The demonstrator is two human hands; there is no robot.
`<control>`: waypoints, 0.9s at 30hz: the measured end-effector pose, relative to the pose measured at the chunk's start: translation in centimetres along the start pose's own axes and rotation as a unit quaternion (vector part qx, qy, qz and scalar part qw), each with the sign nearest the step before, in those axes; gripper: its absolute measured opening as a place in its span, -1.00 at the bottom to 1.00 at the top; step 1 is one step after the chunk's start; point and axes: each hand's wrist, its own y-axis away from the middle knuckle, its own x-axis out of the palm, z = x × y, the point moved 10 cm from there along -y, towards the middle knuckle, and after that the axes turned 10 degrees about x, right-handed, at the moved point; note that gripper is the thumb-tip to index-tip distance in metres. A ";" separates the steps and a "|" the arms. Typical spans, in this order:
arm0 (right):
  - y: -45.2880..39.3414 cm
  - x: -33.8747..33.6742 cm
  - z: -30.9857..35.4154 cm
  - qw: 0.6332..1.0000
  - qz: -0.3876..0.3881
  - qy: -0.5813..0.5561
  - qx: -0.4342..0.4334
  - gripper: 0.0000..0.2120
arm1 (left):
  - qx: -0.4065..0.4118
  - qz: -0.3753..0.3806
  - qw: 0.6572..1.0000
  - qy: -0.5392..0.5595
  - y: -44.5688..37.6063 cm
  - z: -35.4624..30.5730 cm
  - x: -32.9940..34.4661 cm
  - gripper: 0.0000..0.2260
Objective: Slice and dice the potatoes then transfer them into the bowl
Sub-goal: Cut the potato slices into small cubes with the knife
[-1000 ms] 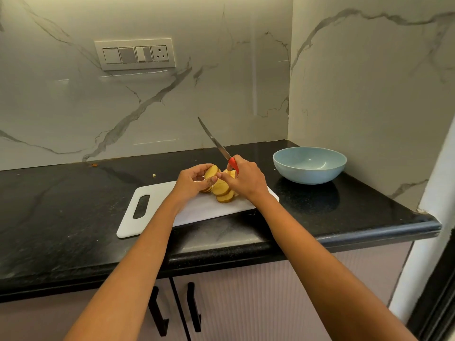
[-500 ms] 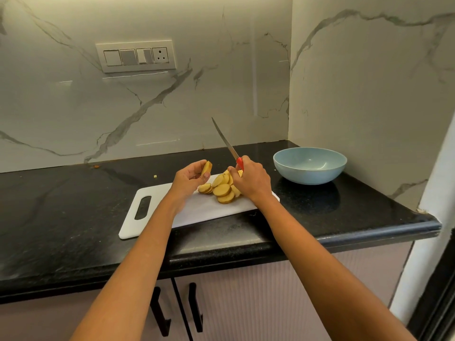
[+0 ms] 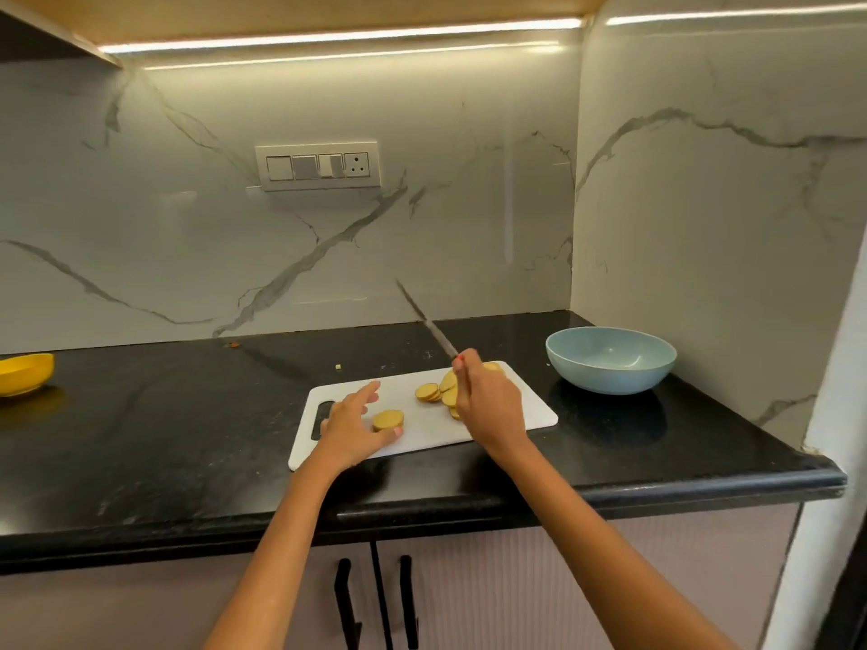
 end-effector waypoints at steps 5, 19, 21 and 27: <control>2.9 2.9 2.3 0.994 0.073 0.077 0.008 -0.74 | -0.016 -0.061 0.996 0.056 0.2 0.1 -0.7 -0.50; 5.8 3.4 2.1 0.962 0.175 0.188 0.095 -0.75 | -0.030 -0.008 0.999 0.005 0.2 0.7 0.0 -0.51; 6.0 3.3 2.4 0.958 0.187 0.195 0.100 -0.74 | -0.033 -0.022 0.999 0.007 0.4 0.7 -0.2 -0.52; 6.6 3.5 3.3 0.952 0.185 0.212 0.120 -0.75 | -0.029 -0.053 0.998 0.023 1.0 0.1 -0.9 -0.57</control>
